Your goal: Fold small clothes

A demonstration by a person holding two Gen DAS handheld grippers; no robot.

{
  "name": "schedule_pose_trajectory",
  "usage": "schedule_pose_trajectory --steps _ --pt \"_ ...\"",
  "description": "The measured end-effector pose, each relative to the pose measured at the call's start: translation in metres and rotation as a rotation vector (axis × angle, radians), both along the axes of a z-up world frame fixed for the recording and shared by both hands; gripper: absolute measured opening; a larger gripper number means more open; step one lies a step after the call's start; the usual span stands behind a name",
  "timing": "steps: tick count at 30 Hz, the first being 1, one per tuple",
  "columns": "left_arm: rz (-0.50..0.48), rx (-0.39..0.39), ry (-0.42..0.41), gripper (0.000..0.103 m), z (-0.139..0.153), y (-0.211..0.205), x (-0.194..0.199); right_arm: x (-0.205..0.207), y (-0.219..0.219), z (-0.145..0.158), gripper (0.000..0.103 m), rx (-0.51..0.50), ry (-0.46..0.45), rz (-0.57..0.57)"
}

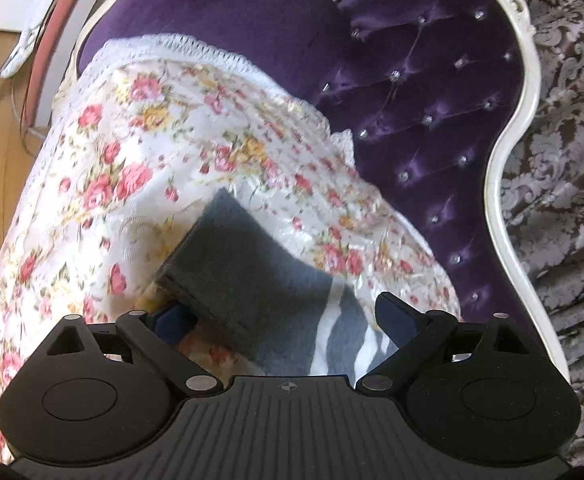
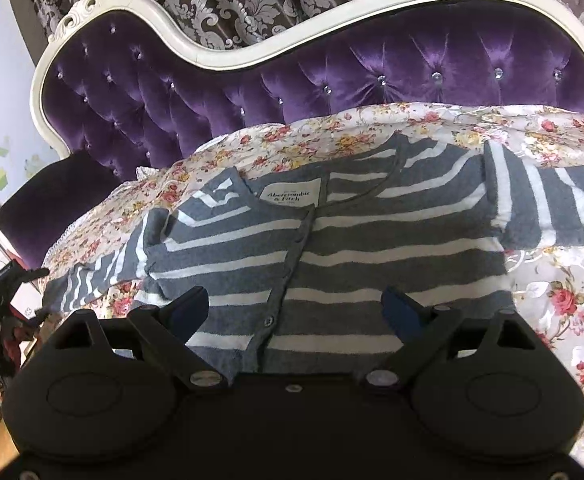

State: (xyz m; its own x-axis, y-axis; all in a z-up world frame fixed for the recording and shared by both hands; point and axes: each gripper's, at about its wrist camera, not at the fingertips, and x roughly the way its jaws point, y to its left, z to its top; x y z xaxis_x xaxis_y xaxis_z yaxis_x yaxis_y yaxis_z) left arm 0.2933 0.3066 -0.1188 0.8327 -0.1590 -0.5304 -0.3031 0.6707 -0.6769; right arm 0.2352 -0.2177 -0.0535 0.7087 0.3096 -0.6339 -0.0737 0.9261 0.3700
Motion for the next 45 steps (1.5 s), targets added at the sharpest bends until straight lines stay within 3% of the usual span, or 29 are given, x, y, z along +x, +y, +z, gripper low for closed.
schedule_pose_trajectory --steps 2,9,10,11,12,14,20,32,38,45 --pt "-0.005 0.017 -0.016 0.074 0.002 -0.001 -0.001 0.0 0.003 -0.001 0.094 -0.009 0.002 0.008" --pt "-0.021 0.08 0.048 0.038 0.002 -0.007 0.007 -0.001 0.009 -0.003 0.094 -0.021 0.007 0.034" --pt "-0.014 0.084 0.055 0.03 0.002 -0.007 0.008 -0.001 0.01 -0.004 0.094 -0.022 0.008 0.035" --pt "-0.001 0.09 0.06 0.011 0.002 -0.007 0.008 -0.001 0.01 -0.004 0.094 -0.022 0.01 0.035" --pt "0.021 0.098 0.067 0.005 0.003 -0.007 0.008 -0.001 0.01 -0.004 0.094 -0.021 0.01 0.035" --pt "0.031 0.108 0.048 0.005 0.01 -0.01 0.008 -0.001 0.01 -0.005 0.094 -0.02 0.018 0.036" --pt "-0.03 0.242 0.016 0.005 0.059 -0.043 0.01 0.0 0.012 -0.01 0.094 -0.013 0.041 0.047" --pt "-0.337 0.346 -0.142 0.005 0.156 -0.179 0.028 -0.009 -0.01 0.009 0.094 -0.003 -0.005 -0.026" --pt "-0.494 0.389 -0.174 0.005 0.163 -0.269 0.047 -0.01 -0.033 0.014 0.094 0.031 0.0 -0.091" --pt "-0.619 0.38 -0.145 0.005 0.137 -0.355 0.061 -0.009 -0.054 0.021 0.094 0.073 -0.001 -0.148"
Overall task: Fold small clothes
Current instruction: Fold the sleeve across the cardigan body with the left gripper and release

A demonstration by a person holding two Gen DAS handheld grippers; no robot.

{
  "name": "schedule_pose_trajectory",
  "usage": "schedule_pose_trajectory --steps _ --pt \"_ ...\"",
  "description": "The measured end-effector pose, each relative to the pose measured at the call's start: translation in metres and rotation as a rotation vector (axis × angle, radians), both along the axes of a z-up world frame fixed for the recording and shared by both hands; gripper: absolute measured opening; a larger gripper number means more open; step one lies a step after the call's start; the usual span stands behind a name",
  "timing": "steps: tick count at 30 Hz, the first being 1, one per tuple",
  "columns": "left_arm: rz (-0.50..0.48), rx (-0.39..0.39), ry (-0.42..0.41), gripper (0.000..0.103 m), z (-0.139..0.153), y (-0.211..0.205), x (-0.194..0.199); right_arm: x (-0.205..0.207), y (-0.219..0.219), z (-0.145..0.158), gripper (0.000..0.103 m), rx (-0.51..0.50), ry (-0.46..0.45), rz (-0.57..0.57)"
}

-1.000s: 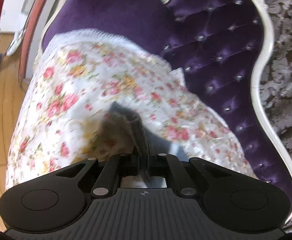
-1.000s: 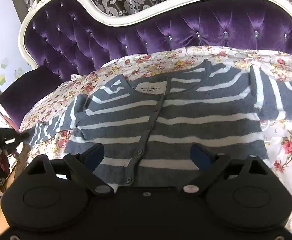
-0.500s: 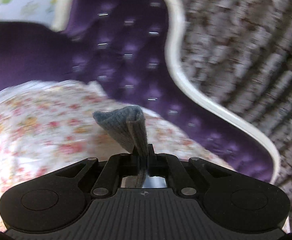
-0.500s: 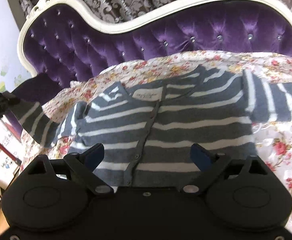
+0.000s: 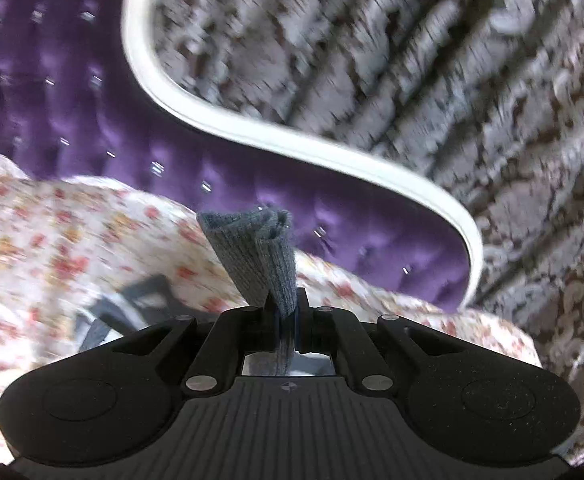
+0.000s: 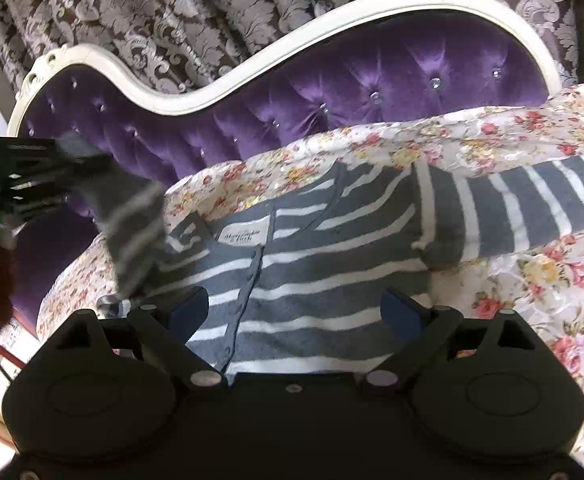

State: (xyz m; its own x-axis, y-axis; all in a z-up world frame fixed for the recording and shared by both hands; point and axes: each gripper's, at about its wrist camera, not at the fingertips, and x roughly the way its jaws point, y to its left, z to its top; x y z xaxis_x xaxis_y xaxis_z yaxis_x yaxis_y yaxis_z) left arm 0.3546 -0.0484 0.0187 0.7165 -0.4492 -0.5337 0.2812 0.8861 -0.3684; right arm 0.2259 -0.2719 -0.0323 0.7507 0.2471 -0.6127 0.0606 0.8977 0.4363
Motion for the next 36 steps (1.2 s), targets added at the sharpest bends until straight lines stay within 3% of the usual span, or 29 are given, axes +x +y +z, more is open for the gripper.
schedule_pose_trajectory --steps 8,9,10,11,15,19,21,28,34,36 --pt "-0.155 0.059 0.099 0.011 -0.039 -0.059 0.009 0.003 -0.013 -0.001 0.094 0.02 0.016 -0.042" --pt "-0.173 0.059 0.106 0.016 -0.04 -0.063 0.009 0.004 -0.013 -0.001 0.094 0.022 0.019 -0.045" --pt "-0.189 0.061 0.107 0.032 -0.041 -0.067 0.009 0.003 -0.013 -0.001 0.094 0.022 0.02 -0.045" --pt "-0.208 0.061 0.098 0.039 -0.039 -0.071 0.008 0.004 -0.013 -0.001 0.094 0.021 0.02 -0.045" --pt "-0.263 0.063 0.043 0.042 -0.025 -0.076 -0.001 0.005 -0.01 -0.001 0.094 0.011 0.025 -0.039" --pt "-0.227 0.045 0.001 0.052 -0.015 -0.052 -0.014 0.005 -0.01 -0.004 0.094 0.0 0.036 -0.04" --pt "-0.181 0.056 0.01 0.052 -0.018 -0.035 -0.021 0.005 -0.01 -0.005 0.094 -0.001 0.04 -0.045" --pt "-0.035 0.19 0.14 0.052 -0.07 0.029 -0.054 0.009 -0.004 -0.012 0.094 -0.034 0.06 -0.046" --pt "-0.003 0.229 0.182 0.053 -0.104 0.062 -0.082 0.01 0.01 -0.017 0.094 -0.11 0.029 -0.027" --pt "-0.002 0.244 0.155 0.053 -0.109 0.065 -0.09 0.01 0.015 -0.018 0.094 -0.145 0.005 -0.028"
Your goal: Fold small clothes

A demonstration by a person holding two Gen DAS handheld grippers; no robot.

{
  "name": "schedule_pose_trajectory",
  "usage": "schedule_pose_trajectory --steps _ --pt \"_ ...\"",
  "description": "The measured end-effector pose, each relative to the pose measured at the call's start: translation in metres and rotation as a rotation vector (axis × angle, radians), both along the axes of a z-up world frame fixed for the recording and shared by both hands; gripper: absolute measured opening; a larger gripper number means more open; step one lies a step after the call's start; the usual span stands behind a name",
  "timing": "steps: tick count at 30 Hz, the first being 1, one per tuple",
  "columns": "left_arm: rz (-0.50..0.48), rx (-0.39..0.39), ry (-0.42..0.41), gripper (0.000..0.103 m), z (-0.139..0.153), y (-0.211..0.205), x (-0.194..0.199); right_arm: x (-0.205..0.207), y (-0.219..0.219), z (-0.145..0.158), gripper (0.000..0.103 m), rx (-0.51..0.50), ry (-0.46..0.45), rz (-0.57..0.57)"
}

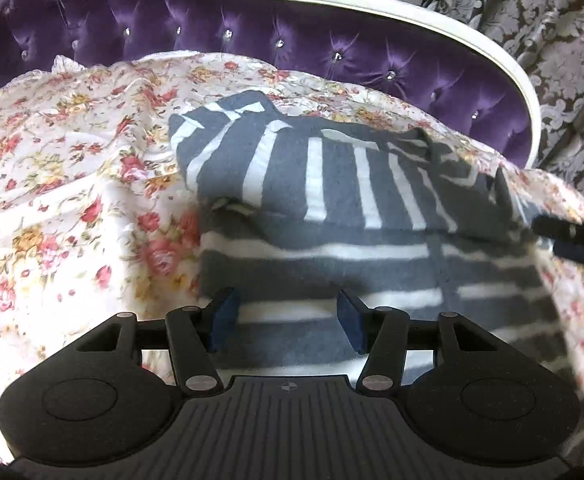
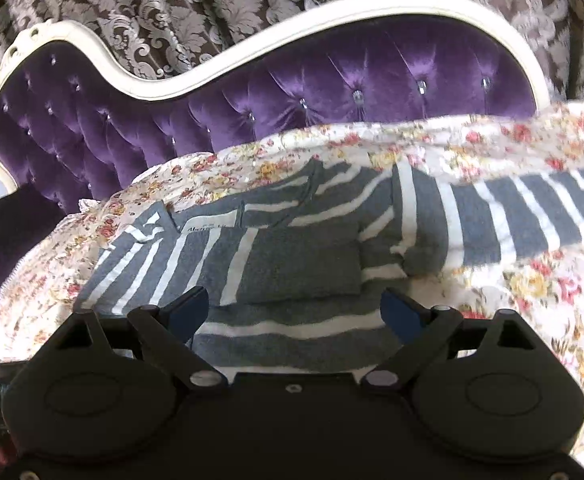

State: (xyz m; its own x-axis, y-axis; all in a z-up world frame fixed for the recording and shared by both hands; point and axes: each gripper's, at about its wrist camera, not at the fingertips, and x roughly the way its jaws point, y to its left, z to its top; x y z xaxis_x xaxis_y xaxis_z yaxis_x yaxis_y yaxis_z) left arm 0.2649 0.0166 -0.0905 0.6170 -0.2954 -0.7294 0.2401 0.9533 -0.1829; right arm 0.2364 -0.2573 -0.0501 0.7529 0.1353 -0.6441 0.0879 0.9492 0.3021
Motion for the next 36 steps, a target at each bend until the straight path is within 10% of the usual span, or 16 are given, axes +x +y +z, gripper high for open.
schedule_pose_trajectory --steps 13,25,36 --pt "-0.076 0.133 -0.067 0.079 -0.009 -0.023 -0.022 0.026 -0.002 -0.013 0.084 -0.1 -0.031 -0.045" --pt "0.016 0.013 -0.066 0.084 -0.011 -0.013 -0.023 0.067 -0.011 -0.043 0.073 -0.11 0.047 0.004" --pt "0.004 0.119 -0.081 0.092 -0.016 -0.031 -0.026 0.07 -0.002 -0.046 0.025 -0.187 0.033 0.055"
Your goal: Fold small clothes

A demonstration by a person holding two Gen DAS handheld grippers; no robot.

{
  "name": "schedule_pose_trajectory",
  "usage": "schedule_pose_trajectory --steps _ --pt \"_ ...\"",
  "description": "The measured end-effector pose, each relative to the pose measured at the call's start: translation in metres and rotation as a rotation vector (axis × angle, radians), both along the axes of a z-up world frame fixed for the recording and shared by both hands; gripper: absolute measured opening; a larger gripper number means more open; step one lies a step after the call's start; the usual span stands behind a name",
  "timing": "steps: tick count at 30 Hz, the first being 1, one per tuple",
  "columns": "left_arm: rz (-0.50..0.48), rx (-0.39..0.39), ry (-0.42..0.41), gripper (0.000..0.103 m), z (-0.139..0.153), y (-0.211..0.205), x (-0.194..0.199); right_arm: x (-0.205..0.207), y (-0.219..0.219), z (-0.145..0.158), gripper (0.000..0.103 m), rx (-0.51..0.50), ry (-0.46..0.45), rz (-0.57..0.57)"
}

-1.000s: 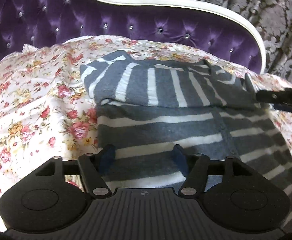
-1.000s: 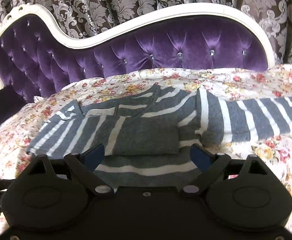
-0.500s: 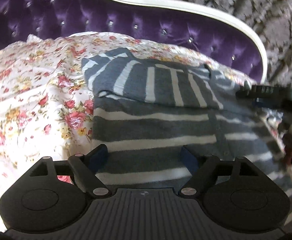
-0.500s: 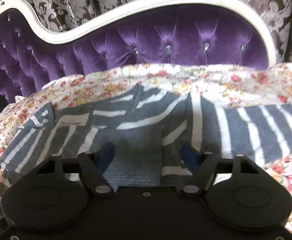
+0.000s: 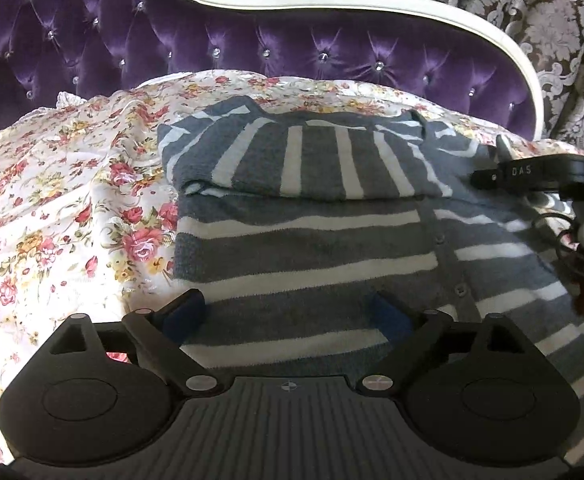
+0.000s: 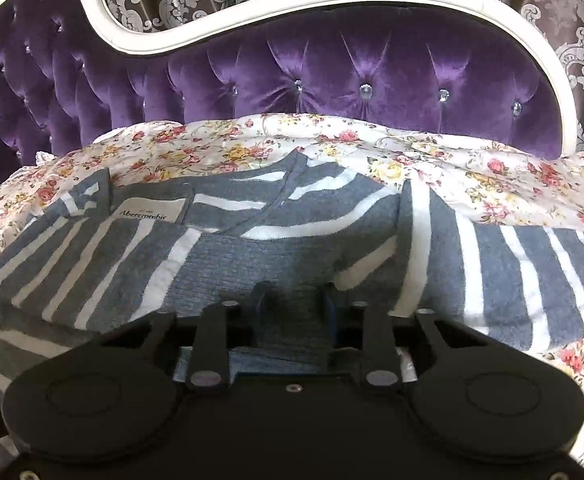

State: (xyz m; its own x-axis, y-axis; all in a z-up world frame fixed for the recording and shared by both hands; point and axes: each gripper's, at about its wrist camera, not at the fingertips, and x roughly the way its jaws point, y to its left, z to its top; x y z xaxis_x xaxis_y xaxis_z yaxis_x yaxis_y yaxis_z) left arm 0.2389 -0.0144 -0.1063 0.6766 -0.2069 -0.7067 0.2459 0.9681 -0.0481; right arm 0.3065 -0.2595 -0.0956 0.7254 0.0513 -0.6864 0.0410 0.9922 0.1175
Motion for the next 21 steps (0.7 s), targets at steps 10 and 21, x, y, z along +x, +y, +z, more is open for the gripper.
schedule_pose_trajectory --steps 10,21 --pt "-0.003 0.013 -0.015 0.099 -0.003 -0.004 -0.003 0.001 -0.02 0.0 0.026 0.032 -0.003 -0.056" --pt "0.009 0.01 -0.025 0.102 -0.004 -0.006 -0.004 -0.011 -0.033 0.012 0.071 0.099 -0.074 -0.091"
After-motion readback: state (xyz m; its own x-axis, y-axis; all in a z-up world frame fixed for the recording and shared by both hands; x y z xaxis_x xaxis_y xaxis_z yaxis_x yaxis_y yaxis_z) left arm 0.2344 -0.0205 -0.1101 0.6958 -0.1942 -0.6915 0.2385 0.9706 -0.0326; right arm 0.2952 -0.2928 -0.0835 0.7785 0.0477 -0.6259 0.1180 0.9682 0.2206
